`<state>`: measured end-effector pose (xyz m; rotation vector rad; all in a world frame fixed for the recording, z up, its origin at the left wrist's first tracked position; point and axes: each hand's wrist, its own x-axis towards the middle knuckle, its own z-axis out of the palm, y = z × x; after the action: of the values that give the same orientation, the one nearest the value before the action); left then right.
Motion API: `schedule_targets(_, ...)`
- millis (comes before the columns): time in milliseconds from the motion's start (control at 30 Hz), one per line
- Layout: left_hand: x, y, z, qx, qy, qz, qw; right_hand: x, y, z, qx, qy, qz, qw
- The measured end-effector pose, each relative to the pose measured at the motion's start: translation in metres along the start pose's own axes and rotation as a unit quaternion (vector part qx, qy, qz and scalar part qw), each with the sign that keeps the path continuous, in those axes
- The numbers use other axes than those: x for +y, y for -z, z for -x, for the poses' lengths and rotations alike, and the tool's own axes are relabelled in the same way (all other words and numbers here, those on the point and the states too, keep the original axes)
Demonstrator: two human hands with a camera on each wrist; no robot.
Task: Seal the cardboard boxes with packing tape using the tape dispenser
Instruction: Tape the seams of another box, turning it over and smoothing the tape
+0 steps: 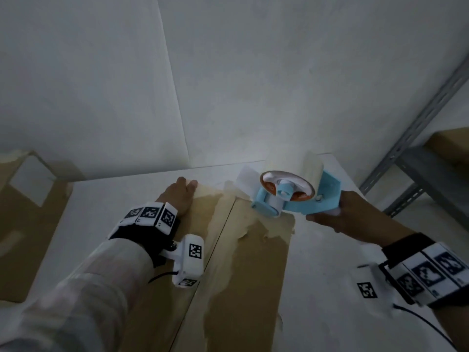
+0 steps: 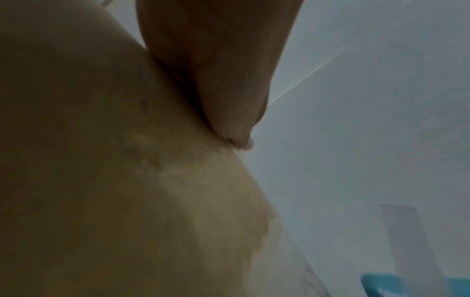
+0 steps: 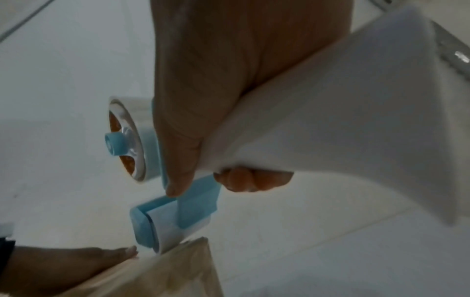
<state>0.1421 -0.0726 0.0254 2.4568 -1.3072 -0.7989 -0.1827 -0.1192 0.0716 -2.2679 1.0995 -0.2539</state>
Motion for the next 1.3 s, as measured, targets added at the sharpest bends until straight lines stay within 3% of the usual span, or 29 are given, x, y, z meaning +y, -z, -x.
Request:
schedule_targets(167,0.009,-0.007,0.023,-0.074,-0.048,-0.174,0.981,0.005,-0.004,-0.003,0.021,-0.034,-0.018,0.999)
schedule_targets(300,0.008,-0.009,0.047,-0.116,-0.055,-0.224,0.966,0.004,-0.009,-0.003,0.03,-0.04,-0.054,0.997)
schedule_targets(933,0.007,-0.007,0.05,-0.136,-0.061,-0.226,0.963,0.002,0.012,0.0,-0.025,-0.045,-0.039,0.998)
schedule_targets(1300,0.006,-0.008,0.046,-0.134,-0.051,-0.232,0.962,0.054,0.034,0.066,0.009,-0.045,-0.021,0.999)
